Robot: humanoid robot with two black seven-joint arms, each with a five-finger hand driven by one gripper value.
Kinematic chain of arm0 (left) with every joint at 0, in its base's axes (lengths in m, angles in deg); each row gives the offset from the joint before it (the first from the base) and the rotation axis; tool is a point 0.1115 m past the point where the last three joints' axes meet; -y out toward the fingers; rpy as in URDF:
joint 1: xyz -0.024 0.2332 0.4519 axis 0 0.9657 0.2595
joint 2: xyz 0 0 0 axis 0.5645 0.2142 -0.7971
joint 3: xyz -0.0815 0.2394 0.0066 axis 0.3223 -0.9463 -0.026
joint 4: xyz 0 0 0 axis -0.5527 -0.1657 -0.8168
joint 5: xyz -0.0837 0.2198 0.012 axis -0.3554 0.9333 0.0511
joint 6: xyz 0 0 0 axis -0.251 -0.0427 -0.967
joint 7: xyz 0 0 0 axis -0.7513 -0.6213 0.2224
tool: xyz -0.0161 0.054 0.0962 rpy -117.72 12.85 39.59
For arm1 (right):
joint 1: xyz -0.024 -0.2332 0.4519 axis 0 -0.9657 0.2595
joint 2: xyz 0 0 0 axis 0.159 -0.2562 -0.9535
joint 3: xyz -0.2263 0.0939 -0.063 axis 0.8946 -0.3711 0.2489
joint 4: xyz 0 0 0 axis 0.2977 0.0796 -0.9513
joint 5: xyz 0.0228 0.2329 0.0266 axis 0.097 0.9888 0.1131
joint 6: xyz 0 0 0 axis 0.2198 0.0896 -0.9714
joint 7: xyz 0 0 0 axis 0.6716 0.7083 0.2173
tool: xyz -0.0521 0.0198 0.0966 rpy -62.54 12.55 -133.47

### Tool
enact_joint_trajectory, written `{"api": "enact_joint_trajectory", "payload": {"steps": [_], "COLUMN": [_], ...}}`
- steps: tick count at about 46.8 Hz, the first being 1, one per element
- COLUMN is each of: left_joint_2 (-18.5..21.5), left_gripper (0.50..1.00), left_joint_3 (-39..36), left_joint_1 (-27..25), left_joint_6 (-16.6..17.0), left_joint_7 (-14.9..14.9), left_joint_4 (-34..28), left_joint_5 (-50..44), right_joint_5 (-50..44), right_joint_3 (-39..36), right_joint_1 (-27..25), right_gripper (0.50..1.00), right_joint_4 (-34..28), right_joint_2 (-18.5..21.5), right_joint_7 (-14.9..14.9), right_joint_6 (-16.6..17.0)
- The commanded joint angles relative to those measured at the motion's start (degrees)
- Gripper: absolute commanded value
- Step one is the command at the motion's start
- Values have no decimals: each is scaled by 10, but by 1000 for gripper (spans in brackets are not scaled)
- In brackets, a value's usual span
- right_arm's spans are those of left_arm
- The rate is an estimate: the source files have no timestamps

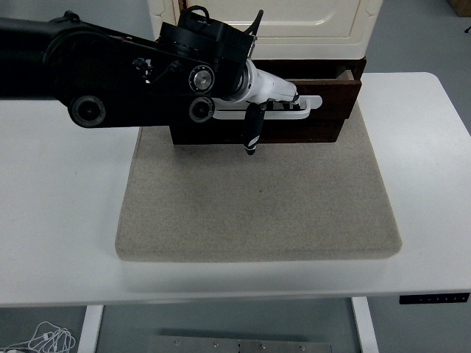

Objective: Open the drawer under the combination cabinet

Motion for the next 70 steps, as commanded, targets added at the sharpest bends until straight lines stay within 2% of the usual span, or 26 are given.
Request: {"api": "enact_joint_trajectory", "payload": {"steps": [1, 23, 31, 38, 44, 51, 61, 70], "left_joint_2": [0, 4, 16, 36, 62, 90, 106, 116], "left_gripper": [1000, 1000, 1000, 1000, 1000, 1000, 1000, 1000], "left_joint_3": [2, 55, 132, 257, 367, 476, 613, 683], "left_joint_1": [-2, -22, -26, -25, -26, -32, -8, 53], "left_joint_6": [0, -3, -9, -21, -41, -58, -56, -49], "left_joint_7": [0, 1, 4, 7, 8, 19, 26, 79], "left_joint_4": [-6, -13, -13, 6, 52, 145, 271, 362], "left_joint_5": [0, -3, -12, -33, -99, -161, -227, -281], "right_joint_5": [0, 0, 0, 0, 0, 0, 0, 0], "right_joint_3": [0, 0, 0, 0, 0, 0, 0, 0], "right_joint_1": [0, 0, 0, 0, 0, 0, 0, 0], "right_gripper": [926, 926, 926, 926, 926, 926, 926, 926], "right_joint_4": [0, 0, 0, 0, 0, 0, 0, 0], "right_joint_2": [0, 0, 0, 0, 0, 0, 0, 0], "right_joint_7": [0, 0, 0, 0, 0, 0, 0, 0], "right_joint_6": [-1, 0, 0, 0, 0, 0, 0, 0]}}
